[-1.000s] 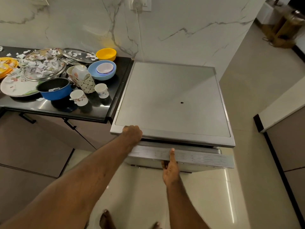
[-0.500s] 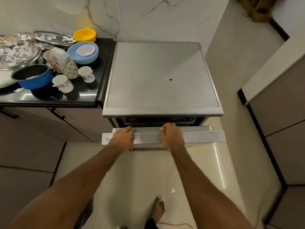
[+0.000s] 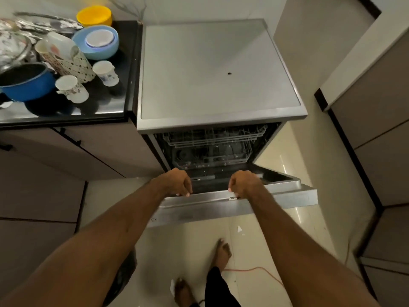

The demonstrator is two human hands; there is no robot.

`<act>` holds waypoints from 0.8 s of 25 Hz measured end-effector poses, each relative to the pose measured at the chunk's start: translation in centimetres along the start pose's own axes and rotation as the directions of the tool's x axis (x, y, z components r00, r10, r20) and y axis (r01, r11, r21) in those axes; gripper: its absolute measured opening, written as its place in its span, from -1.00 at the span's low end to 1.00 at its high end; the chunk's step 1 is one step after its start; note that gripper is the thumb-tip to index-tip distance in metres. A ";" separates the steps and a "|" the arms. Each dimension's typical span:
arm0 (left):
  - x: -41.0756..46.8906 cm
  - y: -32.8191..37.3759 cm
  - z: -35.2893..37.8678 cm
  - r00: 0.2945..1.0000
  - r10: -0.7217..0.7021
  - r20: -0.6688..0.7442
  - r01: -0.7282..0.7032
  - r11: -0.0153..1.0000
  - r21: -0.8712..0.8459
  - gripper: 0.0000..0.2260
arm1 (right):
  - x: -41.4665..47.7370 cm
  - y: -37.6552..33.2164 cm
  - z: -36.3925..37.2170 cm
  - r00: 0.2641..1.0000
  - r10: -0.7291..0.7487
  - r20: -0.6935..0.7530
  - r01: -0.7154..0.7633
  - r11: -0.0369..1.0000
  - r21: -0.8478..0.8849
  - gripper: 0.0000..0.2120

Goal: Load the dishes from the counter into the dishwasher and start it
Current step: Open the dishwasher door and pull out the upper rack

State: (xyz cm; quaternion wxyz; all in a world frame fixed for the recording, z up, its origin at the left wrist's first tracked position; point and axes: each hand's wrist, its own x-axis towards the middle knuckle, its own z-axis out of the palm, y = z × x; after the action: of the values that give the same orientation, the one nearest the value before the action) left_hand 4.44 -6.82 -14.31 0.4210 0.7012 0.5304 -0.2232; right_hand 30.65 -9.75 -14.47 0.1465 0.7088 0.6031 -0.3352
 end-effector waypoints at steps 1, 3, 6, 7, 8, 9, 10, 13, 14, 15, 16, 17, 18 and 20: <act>0.3 -0.2 1.2 0.997 0.025 0.076 -0.023 0.999 -0.025 -0.86 | -0.1 0.8 1.2 0.998 -0.007 0.068 0.007 1.000 0.002 -0.90; 0.9 -0.2 3.9 0.985 0.058 0.161 -0.061 0.998 0.011 -0.79 | -0.5 2.2 4.1 0.986 0.002 0.167 -0.002 1.000 0.004 -0.86; 2.5 -0.6 9.4 0.970 0.083 0.227 -0.120 0.981 0.153 -0.43 | -0.8 4.3 9.1 0.968 0.028 0.251 -0.029 1.000 0.000 -0.85; 3.2 -1.1 11.4 0.973 0.100 0.209 -0.144 0.968 0.208 -0.26 | -0.9 4.7 10.6 0.962 0.038 0.272 -0.032 0.999 -0.024 -0.80; 3.7 -1.7 13.3 0.978 0.109 0.179 -0.156 0.949 0.274 -0.08 | -1.0 5.0 12.0 0.963 0.042 0.267 -0.020 0.996 -0.088 -0.68; 4.3 -2.3 15.1 0.984 0.107 0.145 -0.151 0.931 0.333 0.08 | -1.0 5.3 13.5 0.972 0.037 0.232 0.008 0.982 -0.190 -0.52; 5.0 -3.0 16.8 0.988 0.111 0.112 -0.145 0.918 0.370 0.20 | -1.0 5.5 14.9 0.983 0.014 0.182 0.042 0.952 -0.302 -0.34; 6.6 -3.7 21.0 0.983 0.174 0.053 -0.179 0.882 0.436 0.39 | -0.5 5.7 18.8 0.990 -0.058 0.131 0.116 0.866 -0.487 0.13; 7.0 -3.8 22.2 0.980 0.192 0.043 -0.190 0.867 0.461 0.42 | 0.0 6.0 20.2 0.989 -0.059 0.138 0.122 0.849 -0.514 0.25; 7.5 -3.9 23.2 0.979 0.203 0.036 -0.195 0.856 0.480 0.43 | 0.6 6.4 21.4 0.988 -0.059 0.144 0.129 0.831 -0.542 0.34; 8.0 -4.0 24.4 0.978 0.207 0.031 -0.195 0.848 0.493 0.44 | 1.1 6.9 22.8 0.987 -0.060 0.147 0.134 0.817 -0.561 0.41; 8.5 -4.2 25.6 0.978 0.209 0.022 -0.191 0.839 0.509 0.44 | 1.4 7.5 24.1 0.987 -0.060 0.146 0.133 0.811 -0.570 0.45; 8.8 -4.2 26.8 0.977 0.213 0.011 -0.187 0.833 0.521 0.45 | 1.5 8.1 25.4 0.988 -0.058 0.142 0.129 0.815 -0.565 0.48; 9.4 -4.5 29.4 0.973 0.230 -0.023 -0.183 0.827 0.531 0.45 | 1.5 9.5 27.9 0.991 -0.062 0.115 0.115 0.833 -0.541 0.49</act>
State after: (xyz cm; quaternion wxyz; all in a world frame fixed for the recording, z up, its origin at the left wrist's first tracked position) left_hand 7.31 -25.56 -39.10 0.2117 0.8516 0.3877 -0.2822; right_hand 31.46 -27.89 -37.77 0.3544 0.5927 0.6983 -0.1882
